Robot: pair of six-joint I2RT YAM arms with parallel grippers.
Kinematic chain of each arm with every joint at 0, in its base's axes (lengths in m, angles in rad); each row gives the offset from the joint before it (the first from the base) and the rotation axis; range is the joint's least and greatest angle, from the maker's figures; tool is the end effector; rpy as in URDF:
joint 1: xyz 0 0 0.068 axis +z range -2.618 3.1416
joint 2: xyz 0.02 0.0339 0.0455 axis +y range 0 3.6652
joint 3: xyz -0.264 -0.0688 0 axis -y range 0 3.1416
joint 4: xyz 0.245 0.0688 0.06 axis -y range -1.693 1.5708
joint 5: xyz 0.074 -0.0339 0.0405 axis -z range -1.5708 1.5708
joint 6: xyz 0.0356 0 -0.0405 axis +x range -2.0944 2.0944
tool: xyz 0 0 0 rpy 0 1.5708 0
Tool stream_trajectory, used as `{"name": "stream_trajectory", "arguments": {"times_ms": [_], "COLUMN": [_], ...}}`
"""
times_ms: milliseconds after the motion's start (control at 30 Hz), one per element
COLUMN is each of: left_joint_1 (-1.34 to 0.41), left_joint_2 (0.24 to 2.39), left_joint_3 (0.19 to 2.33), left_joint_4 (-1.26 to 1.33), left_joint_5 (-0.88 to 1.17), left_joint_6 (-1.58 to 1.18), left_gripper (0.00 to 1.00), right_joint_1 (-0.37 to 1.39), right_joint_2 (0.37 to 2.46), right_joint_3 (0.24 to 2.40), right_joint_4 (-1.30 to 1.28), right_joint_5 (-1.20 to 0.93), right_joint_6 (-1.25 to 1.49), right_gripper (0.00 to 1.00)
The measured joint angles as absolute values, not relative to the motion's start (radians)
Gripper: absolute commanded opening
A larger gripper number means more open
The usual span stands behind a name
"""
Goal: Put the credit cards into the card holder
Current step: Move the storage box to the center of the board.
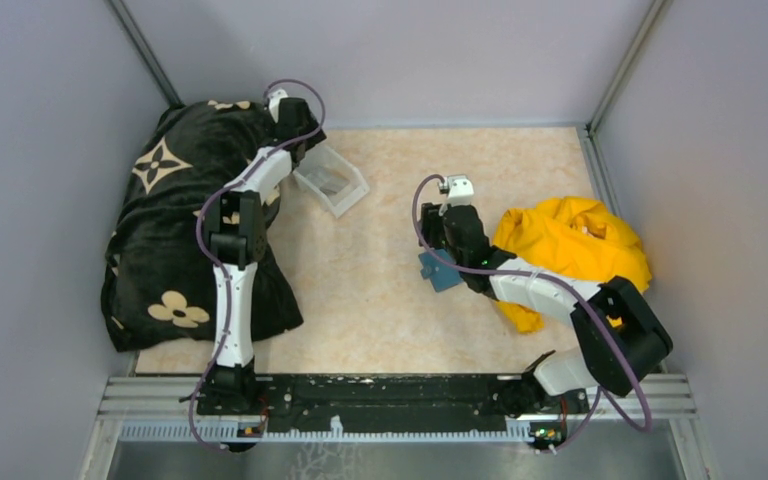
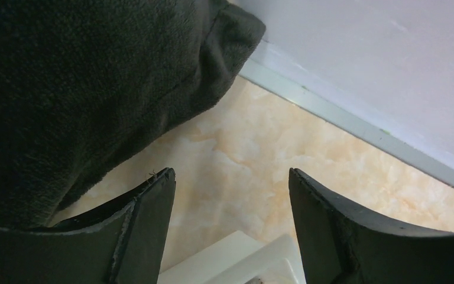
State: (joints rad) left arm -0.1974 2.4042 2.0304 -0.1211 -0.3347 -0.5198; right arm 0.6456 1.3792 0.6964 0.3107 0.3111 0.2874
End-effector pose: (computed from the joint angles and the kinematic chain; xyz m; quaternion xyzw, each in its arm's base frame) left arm 0.5515 -0.0984 0.2063 -0.2201 0.8221 -0.0434 0.5233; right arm 0.2447 0.1707 0.2254 -0.0593 0.8183 0.1364 0.5553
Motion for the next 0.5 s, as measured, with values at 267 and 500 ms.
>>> {"name": "stream_trajectory", "arguments": {"times_ms": [267, 500], "left_joint_1": [-0.194, -0.193], "left_joint_2": [2.414, 2.373], "left_joint_3": [2.022, 1.933], "left_joint_4": [-0.163, -0.111], "left_joint_5": [-0.279, -0.238], "left_joint_6": [-0.535, -0.570], "left_gripper": [0.74, 0.73], "right_joint_1": [0.646, 0.646], "right_joint_2": [1.385, 1.382], "right_joint_3": [0.696, 0.696], "right_joint_4": [0.315, 0.315], "right_joint_5": [0.308, 0.308], "right_joint_6": [0.289, 0.291], "right_gripper": [0.57, 0.57]}}
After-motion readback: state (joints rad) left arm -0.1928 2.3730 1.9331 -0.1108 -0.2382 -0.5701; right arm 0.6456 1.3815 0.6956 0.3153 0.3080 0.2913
